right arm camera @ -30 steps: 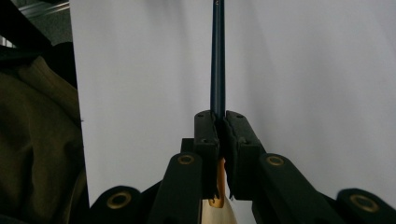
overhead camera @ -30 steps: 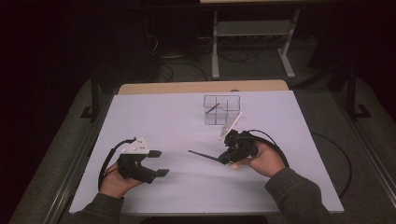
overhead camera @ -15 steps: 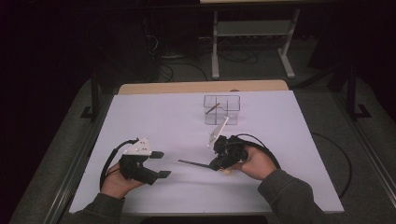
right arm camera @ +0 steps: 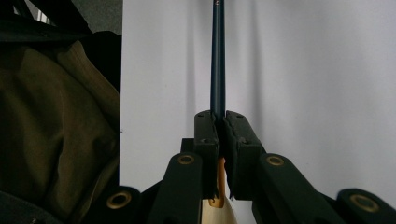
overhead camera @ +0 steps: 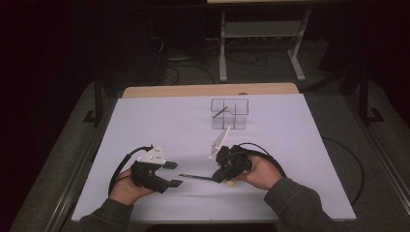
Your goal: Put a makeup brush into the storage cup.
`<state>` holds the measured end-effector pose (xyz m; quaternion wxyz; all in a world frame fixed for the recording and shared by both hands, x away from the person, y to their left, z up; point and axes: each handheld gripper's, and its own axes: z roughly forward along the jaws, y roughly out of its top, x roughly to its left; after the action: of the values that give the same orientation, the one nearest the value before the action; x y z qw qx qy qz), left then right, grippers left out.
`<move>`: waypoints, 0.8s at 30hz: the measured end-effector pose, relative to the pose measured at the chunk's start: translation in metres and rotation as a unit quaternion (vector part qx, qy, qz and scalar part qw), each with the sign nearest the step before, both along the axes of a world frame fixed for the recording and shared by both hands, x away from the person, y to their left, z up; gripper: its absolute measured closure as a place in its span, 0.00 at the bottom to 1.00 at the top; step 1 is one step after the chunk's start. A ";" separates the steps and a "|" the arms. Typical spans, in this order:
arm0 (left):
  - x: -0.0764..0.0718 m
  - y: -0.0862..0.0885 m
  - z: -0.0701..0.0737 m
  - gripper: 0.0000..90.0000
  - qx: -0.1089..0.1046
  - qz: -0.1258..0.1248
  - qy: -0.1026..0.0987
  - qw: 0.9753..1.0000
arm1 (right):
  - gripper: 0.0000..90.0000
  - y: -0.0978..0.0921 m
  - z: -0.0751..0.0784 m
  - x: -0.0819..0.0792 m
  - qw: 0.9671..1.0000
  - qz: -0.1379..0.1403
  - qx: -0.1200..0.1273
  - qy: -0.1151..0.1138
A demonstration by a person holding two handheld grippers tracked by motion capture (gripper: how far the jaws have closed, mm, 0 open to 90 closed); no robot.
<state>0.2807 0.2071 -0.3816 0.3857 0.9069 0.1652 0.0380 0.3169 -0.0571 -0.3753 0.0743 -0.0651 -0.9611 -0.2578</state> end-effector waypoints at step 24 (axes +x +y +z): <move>0.011 -0.048 0.014 0.75 0.077 -0.103 0.038 0.991 | 0.93 -0.004 0.007 -0.008 0.999 0.039 0.019 -0.010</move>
<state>0.2917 0.1594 -0.3674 0.3100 0.9469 0.0822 -0.0233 0.3089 -0.0613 -0.3681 0.0761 -0.0235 -0.9585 -0.2738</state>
